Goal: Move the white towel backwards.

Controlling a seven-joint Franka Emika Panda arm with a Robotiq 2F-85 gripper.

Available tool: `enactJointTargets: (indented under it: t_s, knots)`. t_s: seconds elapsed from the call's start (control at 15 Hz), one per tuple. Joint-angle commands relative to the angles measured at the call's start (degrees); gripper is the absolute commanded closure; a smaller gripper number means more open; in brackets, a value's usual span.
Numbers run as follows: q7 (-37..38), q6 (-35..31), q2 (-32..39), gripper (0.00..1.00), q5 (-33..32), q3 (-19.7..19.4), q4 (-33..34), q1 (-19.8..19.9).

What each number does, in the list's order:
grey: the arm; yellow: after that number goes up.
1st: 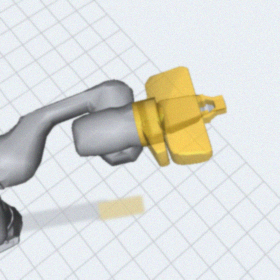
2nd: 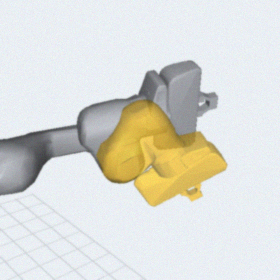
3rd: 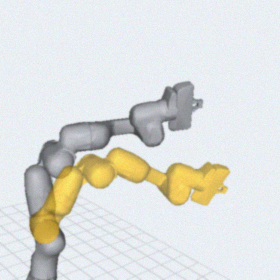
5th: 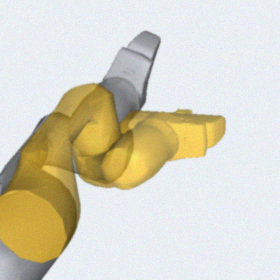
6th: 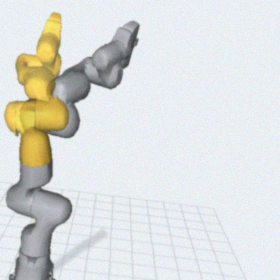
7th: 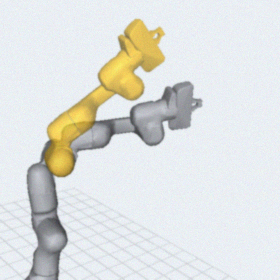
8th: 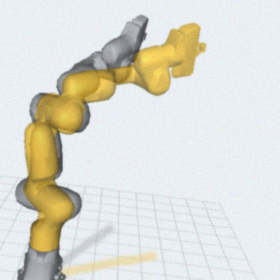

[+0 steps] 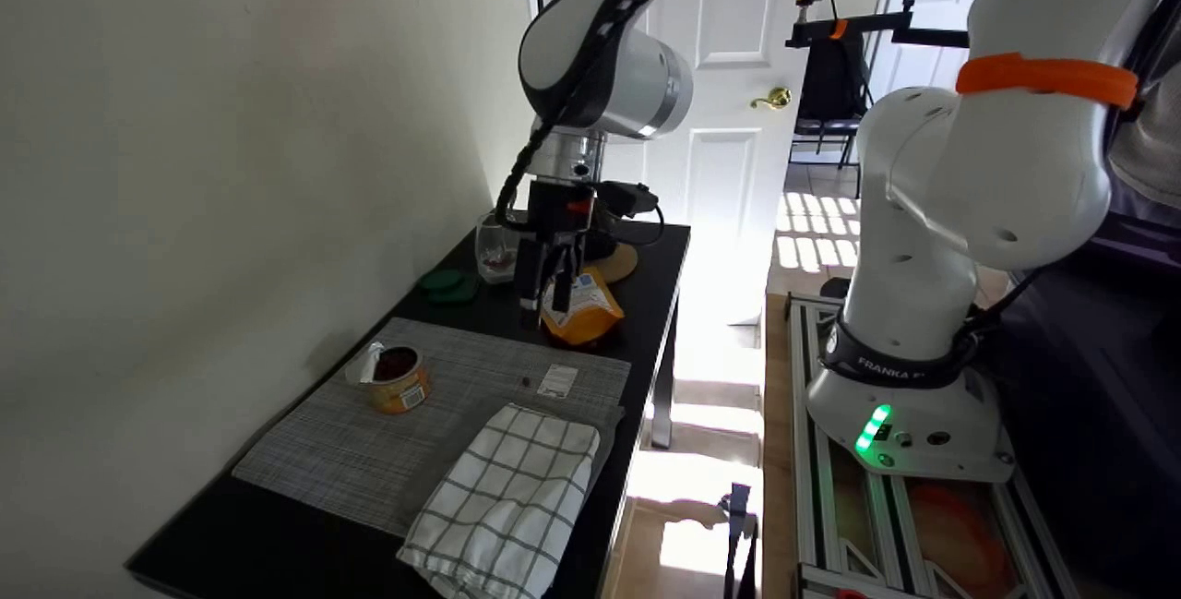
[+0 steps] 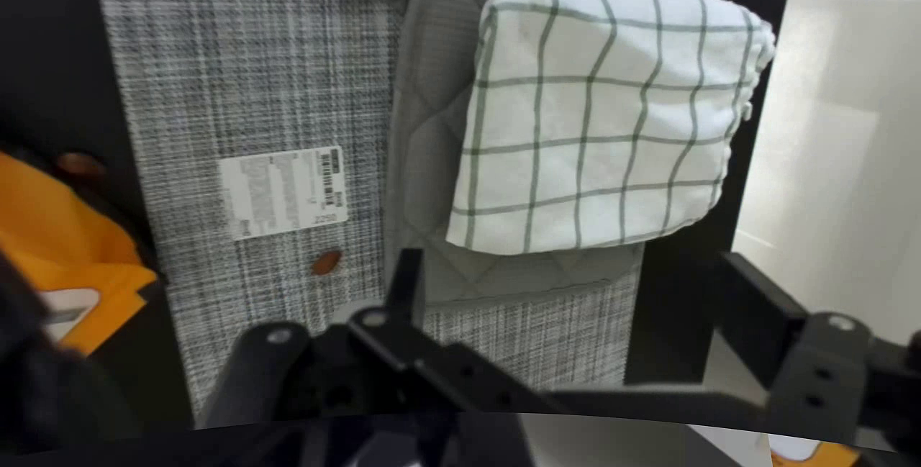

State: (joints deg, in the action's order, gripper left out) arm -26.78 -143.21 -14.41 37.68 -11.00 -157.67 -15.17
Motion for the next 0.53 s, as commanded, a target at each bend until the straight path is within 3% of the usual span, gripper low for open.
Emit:
enactJointTargets:
  t_s: [0.0,0.07,0.13,0.27,0.47]
  knots:
    - [-16.02,1.36,3.26,0.0,16.01,-8.99,0.02,-11.15]
    - [-20.56,3.14,4.27,0.0,20.68,-8.98,0.0,-12.08]
    - [-14.5,2.15,3.13,0.0,15.25,-0.3,0.17,-2.33]
    - [-18.95,3.11,4.42,0.0,19.6,-0.29,0.16,-3.55]
    - [-19.44,3.11,4.72,0.0,20.22,-0.26,0.23,-3.8]
